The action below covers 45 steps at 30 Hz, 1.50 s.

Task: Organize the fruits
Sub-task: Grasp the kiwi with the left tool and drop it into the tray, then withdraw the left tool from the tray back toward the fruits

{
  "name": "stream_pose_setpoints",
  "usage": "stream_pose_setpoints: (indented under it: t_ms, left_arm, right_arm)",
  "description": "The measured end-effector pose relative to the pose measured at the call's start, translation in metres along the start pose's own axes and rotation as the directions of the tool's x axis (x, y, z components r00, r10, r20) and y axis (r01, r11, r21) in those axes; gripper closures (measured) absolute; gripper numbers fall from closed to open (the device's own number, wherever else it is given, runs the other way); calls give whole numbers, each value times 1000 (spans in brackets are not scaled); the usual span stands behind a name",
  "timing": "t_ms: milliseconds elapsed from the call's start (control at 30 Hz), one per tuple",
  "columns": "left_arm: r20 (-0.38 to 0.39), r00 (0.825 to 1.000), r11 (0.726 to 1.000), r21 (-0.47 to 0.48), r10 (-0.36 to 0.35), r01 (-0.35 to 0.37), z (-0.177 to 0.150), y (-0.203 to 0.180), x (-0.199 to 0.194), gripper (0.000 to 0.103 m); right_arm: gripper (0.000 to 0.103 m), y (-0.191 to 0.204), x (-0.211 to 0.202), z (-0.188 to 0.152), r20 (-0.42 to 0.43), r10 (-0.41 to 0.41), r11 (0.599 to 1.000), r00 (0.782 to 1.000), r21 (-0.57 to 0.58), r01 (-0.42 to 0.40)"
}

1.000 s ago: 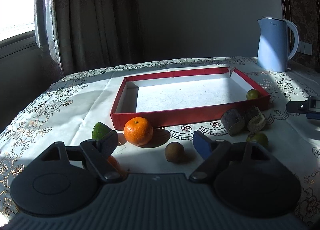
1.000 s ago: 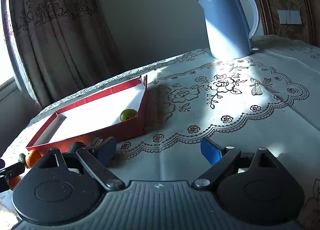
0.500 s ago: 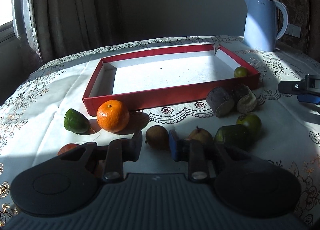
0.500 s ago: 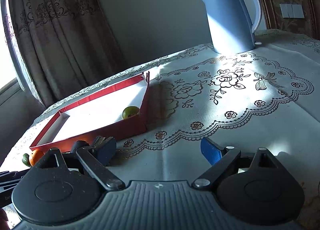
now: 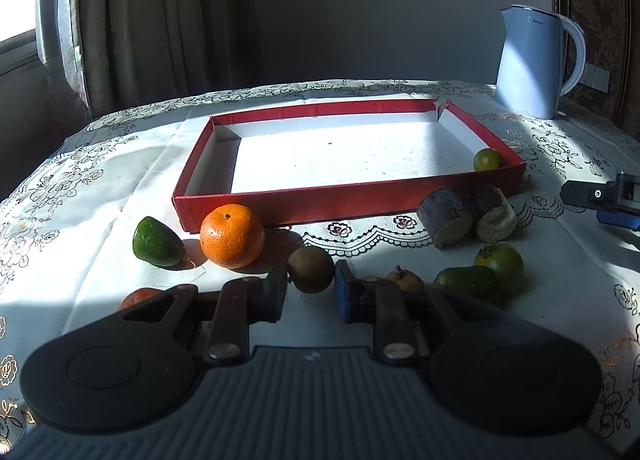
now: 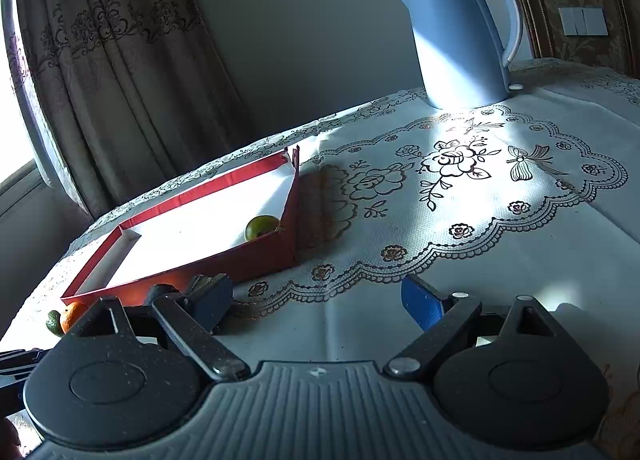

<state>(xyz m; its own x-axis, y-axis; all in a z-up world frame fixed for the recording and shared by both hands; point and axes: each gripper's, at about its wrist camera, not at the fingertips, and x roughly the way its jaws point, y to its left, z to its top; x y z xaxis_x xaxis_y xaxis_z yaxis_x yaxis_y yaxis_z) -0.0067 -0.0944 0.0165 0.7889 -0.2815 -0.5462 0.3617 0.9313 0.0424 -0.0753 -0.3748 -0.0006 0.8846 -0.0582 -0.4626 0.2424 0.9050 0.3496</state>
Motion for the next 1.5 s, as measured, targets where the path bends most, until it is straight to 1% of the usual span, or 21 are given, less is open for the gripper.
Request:
stream_pose_setpoints:
  t_ms: [133,200,300,433,567,633,667,700,767,800,933,1233,1500]
  left_arm:
    - [51,999,1000,-16,19,-18,18,3,-3,80]
    - [67,997,999,-36,33,-30,29,7,4,80]
    - [90,993,996,-56,73,-68,41,13,15,80]
    - [68,991,991,-76,113,-108,56,24,39,80]
    - [29,990,984,-120,137,-132,61,34,56,80]
    - [23,987,979,-130,162,-158,59,36,58,66]
    - [25,984,976,-136,177,-172,58,37,58,44]
    - [36,981,973,-143,188,-182,57,38,56,26]
    - [64,977,970,-147,205,-194,58,37,49,18]
    - [72,976,971,-142,206,-194,59,36,46,16]
    - [79,975,973,-116,208,-199,58,33,36,15]
    - [90,974,972,-131,210,-197,47,41,7,10]
    - [112,965,963,-155,237,-219,29,57,-23,4]
  right_arm:
    - [11,0,0,0,-1,0,1000,1000,0,0]
    - [11,0,0,0,-1,0,1000,1000,2,0]
    - [11,-2,0,0,-3,0,1000,1000,10,0]
    - [11,-2,1,0,-7,2,1000,1000,11,-2]
    - [11,-2,1,0,-9,2,1000,1000,16,-2]
    - [11,-3,2,0,-12,2,1000,1000,19,-1]
    - [11,-3,2,0,-13,2,1000,1000,20,-2]
    - [11,-3,2,0,-15,2,1000,1000,21,-1]
    - [11,-3,2,0,-16,2,1000,1000,21,-2]
    - [11,-3,2,0,-15,2,1000,1000,22,-2]
    - [11,-4,3,0,-17,1,1000,1000,28,-1]
    - [11,-6,3,0,-15,-4,999,1000,43,4]
    - [11,-6,2,0,-12,-10,999,1000,46,11]
